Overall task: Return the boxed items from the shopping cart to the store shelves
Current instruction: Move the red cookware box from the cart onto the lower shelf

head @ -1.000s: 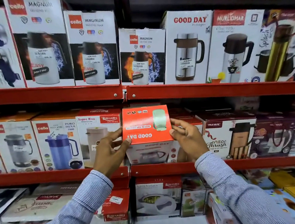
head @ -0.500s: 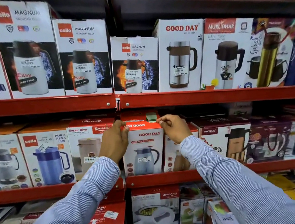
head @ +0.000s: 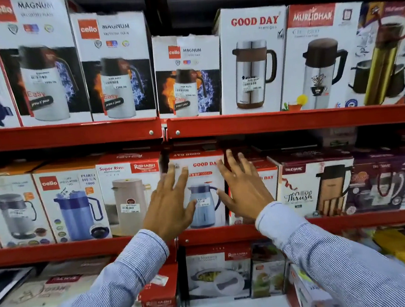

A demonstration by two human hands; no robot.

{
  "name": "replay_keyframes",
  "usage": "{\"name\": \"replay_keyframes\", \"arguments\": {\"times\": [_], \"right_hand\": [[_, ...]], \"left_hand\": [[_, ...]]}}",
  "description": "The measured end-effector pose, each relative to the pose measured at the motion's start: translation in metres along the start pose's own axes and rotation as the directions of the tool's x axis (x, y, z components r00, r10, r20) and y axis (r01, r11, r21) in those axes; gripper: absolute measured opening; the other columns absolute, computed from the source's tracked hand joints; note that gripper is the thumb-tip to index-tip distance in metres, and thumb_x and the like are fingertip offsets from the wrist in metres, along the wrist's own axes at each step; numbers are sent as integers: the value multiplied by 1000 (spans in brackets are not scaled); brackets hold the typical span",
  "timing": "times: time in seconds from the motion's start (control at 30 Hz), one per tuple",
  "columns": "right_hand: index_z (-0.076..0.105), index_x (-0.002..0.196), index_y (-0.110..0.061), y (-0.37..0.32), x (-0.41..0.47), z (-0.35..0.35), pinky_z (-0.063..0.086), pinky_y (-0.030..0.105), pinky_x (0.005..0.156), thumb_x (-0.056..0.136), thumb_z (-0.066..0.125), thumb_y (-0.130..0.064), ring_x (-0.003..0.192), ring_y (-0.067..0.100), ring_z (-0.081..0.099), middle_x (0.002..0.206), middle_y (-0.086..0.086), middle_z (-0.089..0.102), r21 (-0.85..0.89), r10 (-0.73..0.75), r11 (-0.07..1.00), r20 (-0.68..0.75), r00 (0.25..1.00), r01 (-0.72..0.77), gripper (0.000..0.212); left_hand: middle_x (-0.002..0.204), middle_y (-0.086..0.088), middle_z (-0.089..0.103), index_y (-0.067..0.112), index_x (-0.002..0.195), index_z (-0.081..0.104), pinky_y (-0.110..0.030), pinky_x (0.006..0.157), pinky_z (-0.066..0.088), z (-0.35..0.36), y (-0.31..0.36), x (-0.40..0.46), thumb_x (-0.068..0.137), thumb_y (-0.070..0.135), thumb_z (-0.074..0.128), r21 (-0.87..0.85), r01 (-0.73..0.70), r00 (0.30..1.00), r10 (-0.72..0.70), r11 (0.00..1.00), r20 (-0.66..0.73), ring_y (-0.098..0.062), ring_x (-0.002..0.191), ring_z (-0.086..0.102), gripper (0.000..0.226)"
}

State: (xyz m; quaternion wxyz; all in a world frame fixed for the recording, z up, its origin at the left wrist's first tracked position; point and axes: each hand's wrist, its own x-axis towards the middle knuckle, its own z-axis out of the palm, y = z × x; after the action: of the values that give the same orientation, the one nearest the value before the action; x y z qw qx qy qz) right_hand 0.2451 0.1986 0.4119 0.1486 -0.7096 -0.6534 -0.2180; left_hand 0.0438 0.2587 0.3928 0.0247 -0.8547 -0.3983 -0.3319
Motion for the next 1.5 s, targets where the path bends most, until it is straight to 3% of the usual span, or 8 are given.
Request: {"name": "replay_keyframes", "arguments": {"times": [0.27, 0.53, 0.7, 0.83, 0.93, 1.07, 1.3, 1.5], "right_hand": [[6, 153, -20, -5, -125, 60, 10, 59, 119, 88, 40, -51, 150, 33, -1, 164, 8, 1, 15, 27, 1000, -27, 999, -27, 80], [17, 151, -10, -8, -263, 155, 17, 48, 120, 88, 42, -44, 149, 31, 13, 162, 13, 14, 187, 158, 953, 367, 917, -239, 76], [19, 150, -6, -12, -339, 215, 24, 32, 115, 92, 48, -36, 144, 28, 29, 158, 16, 26, 244, 282, 779, 686, 670, -578, 72], [30, 146, -9, -17, -376, 257, 48, 37, 88, 93, 50, -35, 114, 35, 59, 128, 19, 61, 86, 339, 523, 892, 300, -848, 63], [50, 128, -10, -19, -392, 284, 45, 31, 68, 89, 46, -47, 93, 30, 62, 108, 14, 64, 34, 283, 381, 947, 152, -924, 54], [60, 99, -11, -23, -401, 312, 46, 45, 96, 94, 49, -31, 107, 37, 61, 120, 24, 64, 7, 219, 208, 974, 53, -978, 24], [55, 127, 0, -23, -394, 297, 45, 39, 105, 94, 50, -14, 124, 38, 54, 136, 23, 56, 88, 307, 79, 945, 108, -993, 36], [78, 81, -26, -1, -371, 222, 50, 18, 56, 86, 59, -44, 56, 7, 69, 77, 2, 79, 267, 447, 212, 829, 336, -940, 26]], "left_hand": [[165, -17, 10, 11, 153, 19, -71, 115, 16, 53, 15, -105, 84, 54, 49, 230, -173, 985, 162, 958, 66, -42, 152, 1, 87], [161, -21, 20, 3, 151, 27, -66, 116, 20, 132, 10, -234, 78, 44, 57, 79, -102, 893, 56, 992, 447, -45, 149, 12, 89], [165, -17, 5, 4, 154, 9, -46, 124, 11, 195, 0, -317, 89, 42, 51, -37, 150, 679, -76, 988, 730, -36, 153, 5, 87], [152, -17, 39, 3, 149, 26, -38, 117, 30, 237, -4, -350, 91, 40, 57, -51, 395, 498, -167, 917, 851, -34, 142, 37, 76], [135, -15, 58, 3, 138, 41, -35, 104, 42, 261, -6, -360, 86, 36, 68, 86, 653, 306, -366, 753, 879, -32, 125, 55, 68], [134, -17, 59, 2, 134, 45, -38, 108, 44, 282, -12, -368, 81, 22, 77, 140, 897, 87, -477, 420, 874, -32, 123, 57, 65], [117, -11, 70, 15, 116, 64, -33, 93, 46, 270, -19, -364, 69, 34, 79, 113, 940, 75, -521, 320, 850, -29, 106, 62, 53], [87, -2, 71, 36, 67, 72, -53, 94, 53, 211, -18, -344, 50, 47, 73, -95, 979, 183, -565, 183, 804, -32, 99, 64, 20]]}}
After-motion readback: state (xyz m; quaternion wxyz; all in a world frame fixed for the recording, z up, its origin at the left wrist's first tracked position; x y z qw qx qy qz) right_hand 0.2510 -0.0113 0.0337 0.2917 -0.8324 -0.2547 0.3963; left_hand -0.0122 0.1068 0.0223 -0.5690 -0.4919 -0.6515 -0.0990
